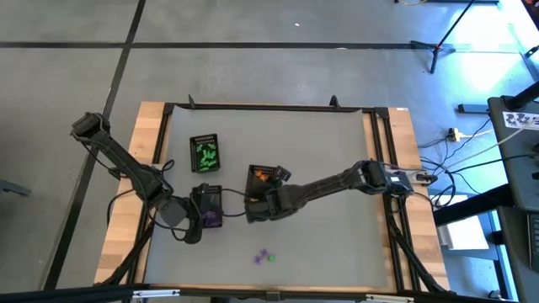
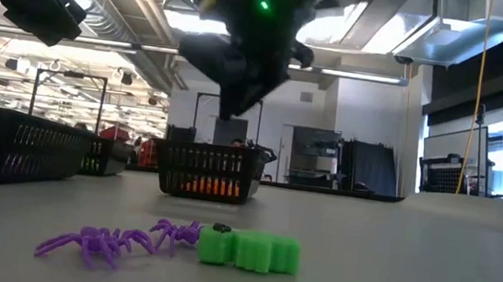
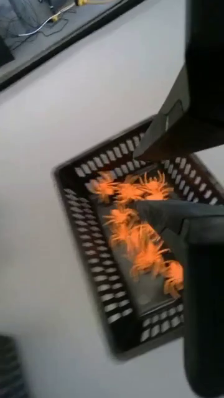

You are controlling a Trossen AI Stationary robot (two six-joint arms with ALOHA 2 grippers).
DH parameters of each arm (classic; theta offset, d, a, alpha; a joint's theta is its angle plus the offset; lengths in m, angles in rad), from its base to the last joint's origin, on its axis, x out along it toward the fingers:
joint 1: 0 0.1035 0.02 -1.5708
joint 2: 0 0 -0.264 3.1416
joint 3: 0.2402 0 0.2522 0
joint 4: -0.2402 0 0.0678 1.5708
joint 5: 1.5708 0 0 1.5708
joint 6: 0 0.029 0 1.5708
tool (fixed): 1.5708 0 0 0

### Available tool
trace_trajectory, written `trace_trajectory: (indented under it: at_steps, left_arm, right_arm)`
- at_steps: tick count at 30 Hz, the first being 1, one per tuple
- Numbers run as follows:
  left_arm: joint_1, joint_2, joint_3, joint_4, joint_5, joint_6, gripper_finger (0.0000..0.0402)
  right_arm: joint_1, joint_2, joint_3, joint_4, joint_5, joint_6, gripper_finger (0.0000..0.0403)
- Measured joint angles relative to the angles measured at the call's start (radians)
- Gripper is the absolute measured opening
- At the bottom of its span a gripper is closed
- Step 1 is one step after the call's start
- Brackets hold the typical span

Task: Sort Halloween decoration
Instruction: Put the purple spider toy into the bottom left black basket

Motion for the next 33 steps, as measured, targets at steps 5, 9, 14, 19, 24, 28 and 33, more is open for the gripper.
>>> trace_trajectory:
  at_steps: [5, 9, 14, 19, 24, 28, 33]
  left_arm:
    - [-0.013, 0.0, 0.0, 0.0, 0.004, -0.002, 0.014]
    - [-0.013, 0.0, 0.0, 0.0, 0.003, 0.001, 0.014]
    - [-0.013, 0.0, 0.0, 0.0, 0.0, 0.001, 0.014]
    - [-0.013, 0.0, 0.0, 0.0, -0.009, 0.002, 0.014]
    - [-0.012, 0.0, 0.0, 0.001, -0.018, 0.003, 0.014]
    - [-0.012, 0.0, 0.0, 0.002, -0.038, 0.003, 0.014]
    - [-0.01, 0.0, 0.0, 0.008, -0.04, 0.003, 0.014]
  right_arm:
    - [0.003, -0.042, -0.124, 0.095, -0.026, 0.004, 0.0121]
    - [0.003, -0.136, -0.289, 0.268, -0.057, -0.012, 0.0115]
    - [0.002, -0.333, -0.567, 0.59, -0.076, -0.051, 0.0113]
    - [0.016, -0.477, -0.818, 1.053, -0.201, -0.111, 0.0113]
    - [0.081, -0.452, -0.882, 1.341, -0.46, -0.162, 0.0113]
    - [0.148, -0.389, -0.855, 1.287, -0.512, -0.215, 0.0113]
    - [0.205, -0.349, -0.84, 1.236, -0.546, -0.257, 0.0113]
